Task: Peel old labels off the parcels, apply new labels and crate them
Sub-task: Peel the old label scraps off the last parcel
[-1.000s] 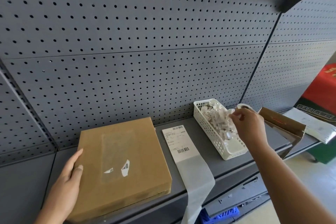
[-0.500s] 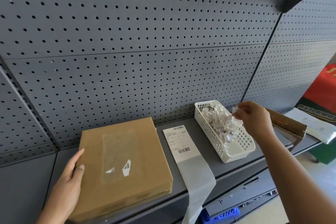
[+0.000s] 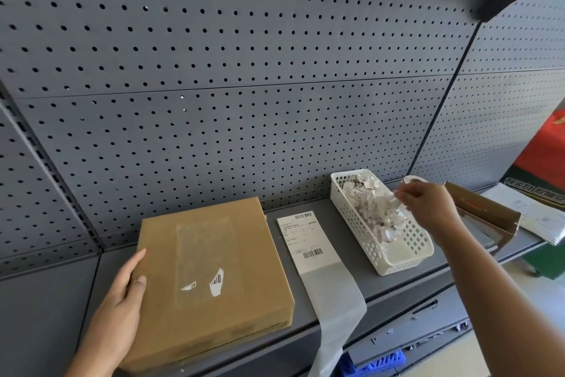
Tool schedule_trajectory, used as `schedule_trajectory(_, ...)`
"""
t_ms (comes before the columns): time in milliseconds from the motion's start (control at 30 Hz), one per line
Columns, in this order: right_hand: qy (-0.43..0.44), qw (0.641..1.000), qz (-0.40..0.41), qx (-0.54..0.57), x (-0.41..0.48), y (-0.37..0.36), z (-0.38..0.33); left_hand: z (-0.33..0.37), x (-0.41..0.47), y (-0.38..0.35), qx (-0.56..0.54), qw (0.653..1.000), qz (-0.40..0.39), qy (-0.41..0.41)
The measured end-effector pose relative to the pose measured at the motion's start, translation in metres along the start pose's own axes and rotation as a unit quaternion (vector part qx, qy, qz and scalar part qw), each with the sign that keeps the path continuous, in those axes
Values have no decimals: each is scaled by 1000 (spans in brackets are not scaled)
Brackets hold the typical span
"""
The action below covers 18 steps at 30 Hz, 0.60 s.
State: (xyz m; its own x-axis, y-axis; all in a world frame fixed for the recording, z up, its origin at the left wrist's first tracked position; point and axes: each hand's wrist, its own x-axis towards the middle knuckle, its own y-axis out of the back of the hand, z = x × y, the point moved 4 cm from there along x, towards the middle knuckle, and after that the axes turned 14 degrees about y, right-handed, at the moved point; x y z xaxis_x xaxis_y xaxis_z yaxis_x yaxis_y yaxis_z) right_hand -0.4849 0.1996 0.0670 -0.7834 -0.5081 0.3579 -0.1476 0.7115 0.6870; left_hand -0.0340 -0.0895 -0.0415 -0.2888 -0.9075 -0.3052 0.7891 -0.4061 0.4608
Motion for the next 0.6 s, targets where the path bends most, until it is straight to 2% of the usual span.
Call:
schedule_trajectory(133,41,987,-55,-143,-4,-12,2,3,-3,-1,-13,1000,-4,-5)
schedule_trajectory(200,57,980,-80,-172,-9,-19,5,6,-5,-2,-17,1000,-6,-6)
schedule_trajectory(367,75,976,-103,-176,-12,-22,6,5,-5,-1,-15,1000,-12,-5)
schedule_trajectory(600,60,986,-35,-150,-7,-7,1,8,-8,-1,-15,1000,-15,-2)
